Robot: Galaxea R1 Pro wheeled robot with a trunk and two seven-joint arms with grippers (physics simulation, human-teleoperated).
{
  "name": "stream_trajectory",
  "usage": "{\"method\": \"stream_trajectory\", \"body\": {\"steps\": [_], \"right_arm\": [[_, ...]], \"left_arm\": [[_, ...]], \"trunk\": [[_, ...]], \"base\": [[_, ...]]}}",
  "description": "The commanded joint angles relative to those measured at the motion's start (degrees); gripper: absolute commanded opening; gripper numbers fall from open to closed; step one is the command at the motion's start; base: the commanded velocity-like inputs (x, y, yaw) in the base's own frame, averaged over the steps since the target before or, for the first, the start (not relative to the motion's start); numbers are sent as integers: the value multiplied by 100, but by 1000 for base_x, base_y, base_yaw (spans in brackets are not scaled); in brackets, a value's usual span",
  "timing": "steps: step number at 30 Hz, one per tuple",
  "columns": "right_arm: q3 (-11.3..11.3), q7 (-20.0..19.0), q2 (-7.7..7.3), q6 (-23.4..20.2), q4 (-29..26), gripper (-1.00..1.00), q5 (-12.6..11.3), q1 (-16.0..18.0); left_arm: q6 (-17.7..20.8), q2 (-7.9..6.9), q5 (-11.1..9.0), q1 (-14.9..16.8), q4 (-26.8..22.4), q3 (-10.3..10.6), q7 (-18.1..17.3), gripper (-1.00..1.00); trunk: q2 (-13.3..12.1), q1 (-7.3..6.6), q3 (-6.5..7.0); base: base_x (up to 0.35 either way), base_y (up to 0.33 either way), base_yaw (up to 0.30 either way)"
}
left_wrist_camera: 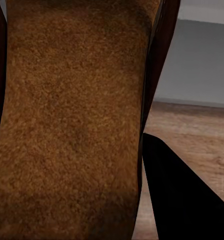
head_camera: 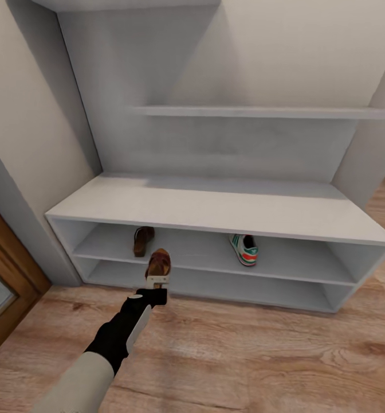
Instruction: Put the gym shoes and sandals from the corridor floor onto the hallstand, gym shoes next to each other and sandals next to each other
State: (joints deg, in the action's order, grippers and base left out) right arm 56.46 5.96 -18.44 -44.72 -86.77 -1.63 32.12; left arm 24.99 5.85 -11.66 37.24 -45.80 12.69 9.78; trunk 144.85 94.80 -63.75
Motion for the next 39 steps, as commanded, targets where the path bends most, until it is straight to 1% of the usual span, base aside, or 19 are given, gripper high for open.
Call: {"method": "stream_trajectory", "body": {"steps": [1, 8, 17, 25, 37, 39], "right_arm": [[-2, 28, -2, -28, -6, -100, -17, 4], [-3, 28, -2, -28, -6, -100, -18, 4], [-1, 28, -2, -28, -6, -100, -18, 4], [-3, 28, -2, -28, -6, -100, -21, 4], [-2, 28, -2, -28, -6, -100, -15, 4], [-3, 28, -2, -28, -4, -100, -16, 4]], "left_arm": [[25, -4, -47, 3, 1, 2, 42, -100], [16, -5, -41, 3, 26, -23, 40, -100], [15, -5, -38, 3, 27, -17, 36, -100], [6, 4, -32, 3, 27, -8, 33, -100], [7, -1, -29, 3, 18, -28, 41, -100], [9, -4, -29, 3, 15, -29, 42, -100]], "trunk": [[2, 2, -5], [2, 2, -5], [2, 2, -5], [2, 2, -5], [2, 2, -5], [5, 7, -50]], "base": [[340, 73, 0], [300, 120, 0], [94, 12, 0], [256, -135, 0], [20, -15, 0], [0, 0, 0]]}}
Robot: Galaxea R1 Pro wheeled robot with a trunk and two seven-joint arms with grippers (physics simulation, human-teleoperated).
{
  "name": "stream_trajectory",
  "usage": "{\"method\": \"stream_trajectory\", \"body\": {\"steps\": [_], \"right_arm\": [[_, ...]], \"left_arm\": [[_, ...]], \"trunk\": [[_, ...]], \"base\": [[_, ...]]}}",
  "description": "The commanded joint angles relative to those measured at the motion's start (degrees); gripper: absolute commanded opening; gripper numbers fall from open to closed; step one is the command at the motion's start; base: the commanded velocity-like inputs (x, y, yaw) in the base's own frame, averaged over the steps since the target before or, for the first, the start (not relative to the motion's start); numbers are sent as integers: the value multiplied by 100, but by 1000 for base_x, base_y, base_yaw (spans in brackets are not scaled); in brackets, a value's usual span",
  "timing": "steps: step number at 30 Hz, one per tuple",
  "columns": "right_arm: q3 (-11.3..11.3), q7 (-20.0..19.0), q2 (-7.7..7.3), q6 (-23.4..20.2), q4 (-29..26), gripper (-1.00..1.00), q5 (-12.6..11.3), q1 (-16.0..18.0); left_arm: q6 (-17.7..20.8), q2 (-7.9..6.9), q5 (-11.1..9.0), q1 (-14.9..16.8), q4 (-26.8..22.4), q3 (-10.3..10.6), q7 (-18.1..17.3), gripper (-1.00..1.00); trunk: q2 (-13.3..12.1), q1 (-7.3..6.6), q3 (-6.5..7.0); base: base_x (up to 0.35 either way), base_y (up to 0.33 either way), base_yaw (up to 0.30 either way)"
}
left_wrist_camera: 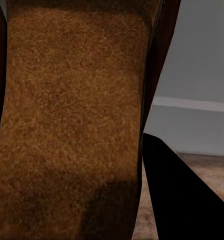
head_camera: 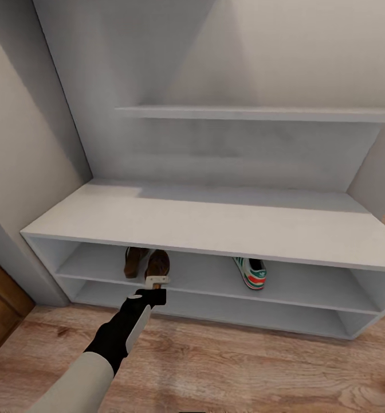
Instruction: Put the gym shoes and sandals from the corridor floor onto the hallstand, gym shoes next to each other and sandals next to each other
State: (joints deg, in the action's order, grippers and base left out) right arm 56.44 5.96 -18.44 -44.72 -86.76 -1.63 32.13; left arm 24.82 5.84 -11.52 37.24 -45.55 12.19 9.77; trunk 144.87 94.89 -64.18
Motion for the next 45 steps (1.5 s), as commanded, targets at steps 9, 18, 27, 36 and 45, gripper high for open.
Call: {"method": "stream_trajectory", "body": {"steps": [9, 18, 27, 36, 45], "right_arm": [[-2, 29, -2, -28, -7, -100, -19, 4], [-2, 29, -2, -28, -7, -100, -18, 4], [-2, 32, -2, -28, -7, -100, -19, 4], [-2, 33, -2, -28, -7, -100, -16, 4], [-2, 35, -2, -28, -7, -100, -17, 4]], "left_arm": [[23, -4, -43, 3, -15, 20, 41, -100], [23, -4, -43, 3, -16, 20, 39, -100], [23, -4, -43, 3, -15, 12, 40, -100], [23, -5, -43, 3, -7, 11, 35, -100], [23, -5, -43, 3, -7, 11, 35, -100]], "trunk": [[12, 16, -161], [14, 19, -183], [14, 19, -183], [14, 19, -183], [14, 19, -183]], "base": [[0, 0, 0], [0, 0, 0], [154, 0, 0], [65, 0, 0], [145, 63, 0]]}}
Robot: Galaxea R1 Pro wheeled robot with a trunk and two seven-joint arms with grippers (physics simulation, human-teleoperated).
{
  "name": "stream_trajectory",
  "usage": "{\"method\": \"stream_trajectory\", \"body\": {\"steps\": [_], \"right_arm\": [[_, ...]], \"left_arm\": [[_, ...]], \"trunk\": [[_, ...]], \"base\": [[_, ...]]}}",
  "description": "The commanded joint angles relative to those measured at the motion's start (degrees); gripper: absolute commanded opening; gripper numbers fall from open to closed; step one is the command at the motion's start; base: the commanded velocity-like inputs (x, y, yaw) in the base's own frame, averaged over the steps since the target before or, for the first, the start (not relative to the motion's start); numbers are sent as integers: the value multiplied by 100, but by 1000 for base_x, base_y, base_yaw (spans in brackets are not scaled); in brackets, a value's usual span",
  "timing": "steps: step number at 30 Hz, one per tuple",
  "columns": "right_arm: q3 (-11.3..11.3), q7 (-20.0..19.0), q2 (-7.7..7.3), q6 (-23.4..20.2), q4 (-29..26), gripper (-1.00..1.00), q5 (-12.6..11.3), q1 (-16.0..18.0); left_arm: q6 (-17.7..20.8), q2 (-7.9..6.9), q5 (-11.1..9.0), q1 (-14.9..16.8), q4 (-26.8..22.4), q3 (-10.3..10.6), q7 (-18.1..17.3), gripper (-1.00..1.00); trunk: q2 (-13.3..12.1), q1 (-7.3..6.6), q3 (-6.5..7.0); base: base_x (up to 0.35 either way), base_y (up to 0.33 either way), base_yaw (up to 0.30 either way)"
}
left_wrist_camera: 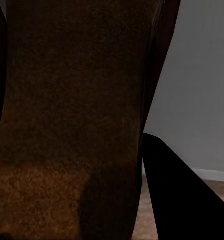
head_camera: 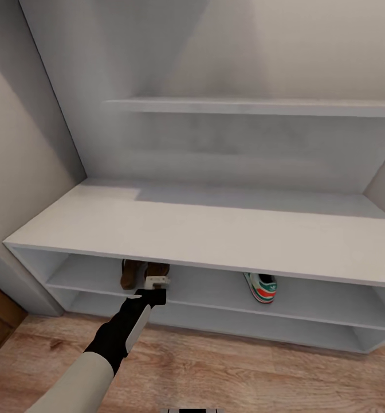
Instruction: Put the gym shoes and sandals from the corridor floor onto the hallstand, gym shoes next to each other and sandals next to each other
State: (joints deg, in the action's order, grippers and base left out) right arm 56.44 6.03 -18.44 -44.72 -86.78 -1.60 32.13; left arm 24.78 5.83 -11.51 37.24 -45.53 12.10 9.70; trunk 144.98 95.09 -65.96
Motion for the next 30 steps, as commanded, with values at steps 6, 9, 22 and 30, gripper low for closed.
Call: {"method": "stream_trajectory", "body": {"steps": [6, 9, 22, 30], "right_arm": [[-1, 27, -2, -28, -5, -100, -19, 4], [-1, 27, -2, -28, -5, -100, -20, 4], [-1, 22, -2, -28, -3, -100, -19, 4], [-1, 26, -2, -28, -1, -100, -19, 4]], "left_arm": [[27, -6, -45, 3, -9, 20, 41, -100], [27, -7, -45, 3, -9, 20, 40, -100], [27, -4, -45, 3, -9, 20, 40, -100], [25, -5, -45, 3, -9, 20, 40, -100]], "trunk": [[2, -1, -5], [2, -1, -5], [2, -1, -5], [2, -1, -5]], "base": [[68, 88, 0], [35, 47, 0], [160, 3, 0], [41, 0, 0]]}}
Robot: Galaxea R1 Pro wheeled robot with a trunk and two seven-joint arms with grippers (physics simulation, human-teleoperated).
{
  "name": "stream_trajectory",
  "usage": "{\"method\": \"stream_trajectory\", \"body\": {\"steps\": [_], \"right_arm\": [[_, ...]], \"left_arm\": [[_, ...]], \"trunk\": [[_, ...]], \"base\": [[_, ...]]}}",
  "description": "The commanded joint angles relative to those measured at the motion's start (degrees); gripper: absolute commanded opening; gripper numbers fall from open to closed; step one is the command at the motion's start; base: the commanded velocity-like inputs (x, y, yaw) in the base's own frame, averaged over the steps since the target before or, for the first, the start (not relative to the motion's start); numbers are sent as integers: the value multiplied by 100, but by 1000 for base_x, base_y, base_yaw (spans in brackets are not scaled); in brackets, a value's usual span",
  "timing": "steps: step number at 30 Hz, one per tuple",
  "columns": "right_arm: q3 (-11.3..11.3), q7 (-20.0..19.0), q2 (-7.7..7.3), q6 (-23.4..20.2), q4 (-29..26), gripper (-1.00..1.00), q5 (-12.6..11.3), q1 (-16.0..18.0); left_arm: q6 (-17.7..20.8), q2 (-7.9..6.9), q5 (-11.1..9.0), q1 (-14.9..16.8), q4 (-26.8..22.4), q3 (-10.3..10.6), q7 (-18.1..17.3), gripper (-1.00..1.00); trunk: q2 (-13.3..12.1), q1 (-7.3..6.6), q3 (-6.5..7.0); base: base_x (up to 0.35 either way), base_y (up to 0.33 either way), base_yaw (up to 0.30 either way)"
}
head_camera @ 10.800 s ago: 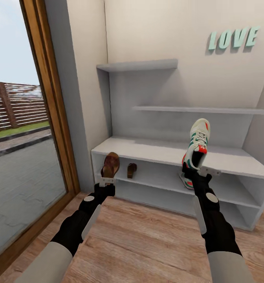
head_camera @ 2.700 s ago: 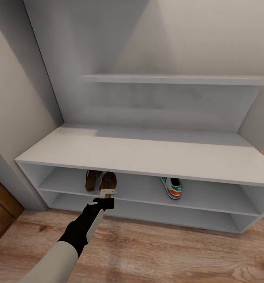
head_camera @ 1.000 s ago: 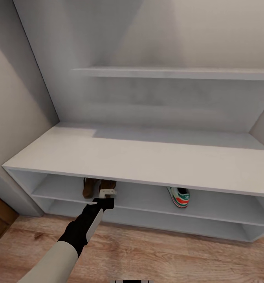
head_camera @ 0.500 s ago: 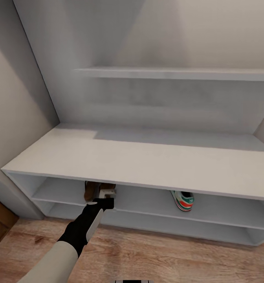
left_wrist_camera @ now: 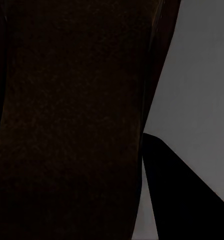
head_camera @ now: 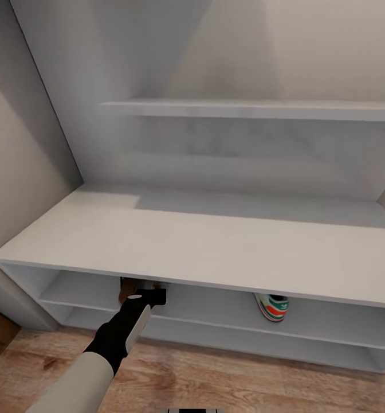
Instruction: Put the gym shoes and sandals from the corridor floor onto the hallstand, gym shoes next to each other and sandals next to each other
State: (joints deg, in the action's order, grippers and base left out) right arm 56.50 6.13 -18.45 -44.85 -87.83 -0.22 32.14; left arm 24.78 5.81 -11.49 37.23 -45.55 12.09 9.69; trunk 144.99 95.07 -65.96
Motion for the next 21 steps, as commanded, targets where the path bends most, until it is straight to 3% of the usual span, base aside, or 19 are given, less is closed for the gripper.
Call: {"method": "stream_trajectory", "body": {"steps": [1, 10, 11, 21], "right_arm": [[-7, 18, 0, -15, 104, -100, -156, 2], [-7, 18, 0, -15, 101, -100, -154, 2], [-7, 16, 0, -15, 102, -100, -155, 2], [-7, 18, 0, -15, 100, -100, -156, 3]], "left_arm": [[23, -2, -46, 4, -7, 22, 42, -100], [20, -8, -43, 4, -7, 28, 42, -100], [19, -9, -41, 4, -7, 29, 42, 100], [18, -10, -46, 4, -7, 29, 42, 100]], "trunk": [[1, 1, -5], [1, 1, -5], [1, 1, -5], [1, 1, -5]], "base": [[166, 0, 0], [38, 0, 0], [2, 0, 0], [0, 0, 0]]}}
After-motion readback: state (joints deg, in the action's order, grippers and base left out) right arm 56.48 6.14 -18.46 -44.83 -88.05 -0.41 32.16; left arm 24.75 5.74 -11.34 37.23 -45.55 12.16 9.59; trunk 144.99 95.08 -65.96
